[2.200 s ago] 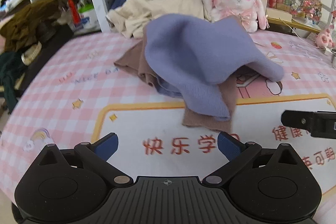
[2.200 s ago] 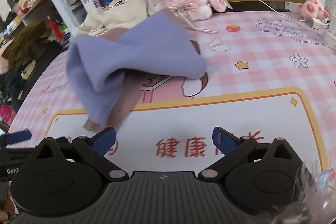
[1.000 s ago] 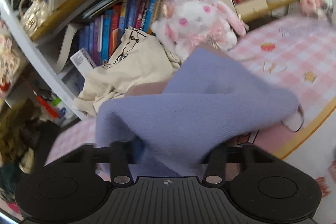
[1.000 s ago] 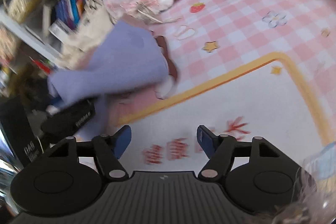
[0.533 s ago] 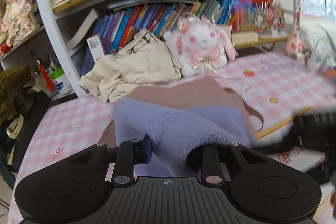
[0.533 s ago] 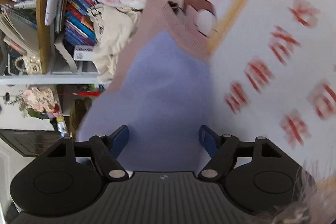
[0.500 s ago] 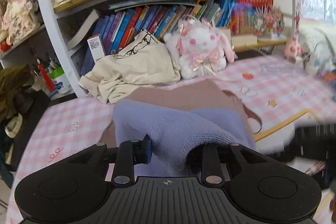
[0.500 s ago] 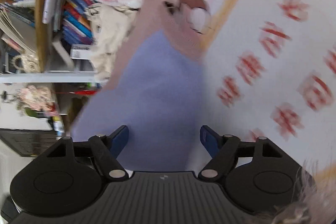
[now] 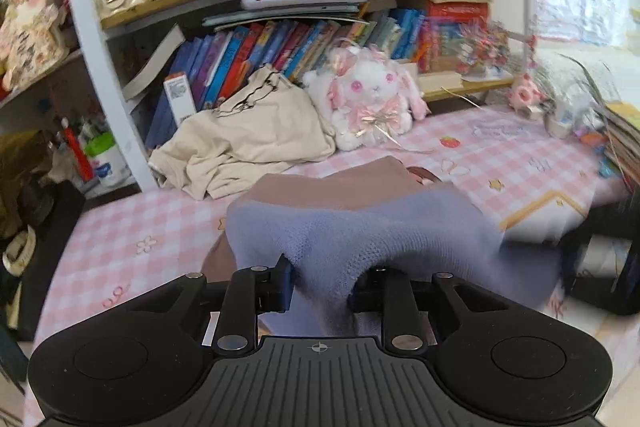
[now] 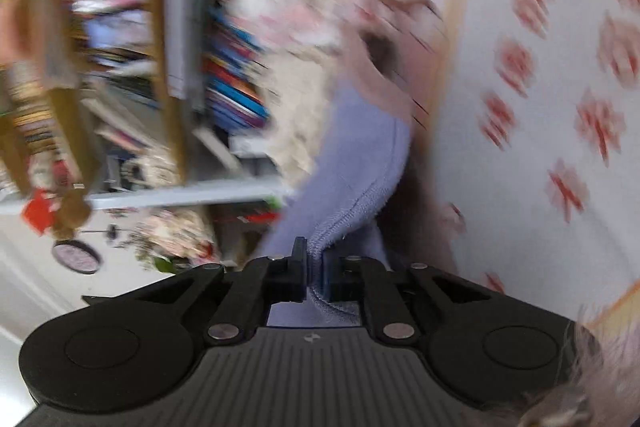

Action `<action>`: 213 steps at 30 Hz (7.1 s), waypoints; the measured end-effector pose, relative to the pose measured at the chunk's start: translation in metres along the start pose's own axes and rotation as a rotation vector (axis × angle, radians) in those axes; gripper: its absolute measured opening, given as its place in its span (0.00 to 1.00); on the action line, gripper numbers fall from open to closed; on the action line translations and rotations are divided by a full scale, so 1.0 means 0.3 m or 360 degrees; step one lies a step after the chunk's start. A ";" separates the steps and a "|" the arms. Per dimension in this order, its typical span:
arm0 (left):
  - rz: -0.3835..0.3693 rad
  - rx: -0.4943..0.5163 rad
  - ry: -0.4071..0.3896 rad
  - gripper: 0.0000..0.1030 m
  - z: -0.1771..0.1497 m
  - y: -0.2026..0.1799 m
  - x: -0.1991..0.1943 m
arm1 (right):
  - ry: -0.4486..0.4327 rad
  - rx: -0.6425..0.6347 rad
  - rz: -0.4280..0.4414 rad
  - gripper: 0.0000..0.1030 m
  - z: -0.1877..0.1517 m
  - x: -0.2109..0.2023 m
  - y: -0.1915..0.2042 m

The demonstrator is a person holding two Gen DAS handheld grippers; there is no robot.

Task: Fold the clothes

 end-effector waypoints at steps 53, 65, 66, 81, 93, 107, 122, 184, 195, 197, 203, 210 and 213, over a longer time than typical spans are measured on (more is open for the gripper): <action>0.0009 -0.0592 0.0500 0.60 -0.384 0.082 0.058 | 0.0514 -0.2133 -0.0708 0.48 -0.037 0.111 -0.101; 0.0539 -0.0562 0.0585 0.01 -0.412 0.273 0.026 | 0.0688 -0.2816 -0.0624 0.58 -0.064 0.077 -0.173; 0.0625 -0.0559 0.0607 0.01 -0.428 0.323 0.014 | 0.0726 -0.2824 -0.0623 0.57 -0.063 0.083 -0.182; -0.0438 0.0651 0.0240 0.80 -0.163 -0.540 0.096 | 0.0380 -0.2744 -0.0580 0.12 0.253 0.289 0.021; -0.0667 0.0979 0.0166 0.81 -0.160 -0.799 0.209 | 0.0266 -0.2937 -0.1025 0.32 0.544 0.470 -0.078; -0.0657 0.1000 0.0086 0.12 -0.159 -0.807 0.205 | 0.0087 -0.2737 -0.0860 0.38 0.445 0.340 0.043; 0.0542 -0.0460 0.0083 0.03 -0.074 0.549 -0.025 | 0.0271 -0.2286 -0.1201 0.48 0.090 -0.075 -0.174; 0.0439 -0.0489 0.0136 0.69 -0.285 0.674 0.151 | 0.0375 -0.2124 -0.1221 0.40 -0.133 -0.011 -0.156; 0.0456 -0.0623 0.0310 0.36 -0.380 0.566 0.423 | 0.0337 -0.2184 -0.1297 0.40 -0.161 0.005 -0.152; 0.0455 -0.0641 0.0306 0.19 -0.375 0.561 0.420 | 0.0321 -0.2158 -0.1298 0.40 -0.163 0.004 -0.152; 0.0643 -0.0657 0.0159 0.09 -0.292 0.743 0.310 | 0.0329 -0.2112 -0.1320 0.40 -0.151 -0.001 -0.152; 0.0892 -0.0563 0.0114 0.11 -0.269 1.105 0.141 | 0.0480 -0.2021 -0.1269 0.40 -0.246 0.020 -0.150; 0.1015 -0.0527 0.0159 0.21 -0.300 1.157 0.117 | 0.0545 -0.2084 -0.1211 0.40 -0.314 0.039 -0.145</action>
Point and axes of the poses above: each gripper's, at about its wrist camera, not at the fingertips, and x roughly the way its jaws point, y to its left, z to its top, the point moved 7 cm from there along x, roughly the way its jaws point, and after that the axes turned 15 degrees about -y, right-handed, at the moved point
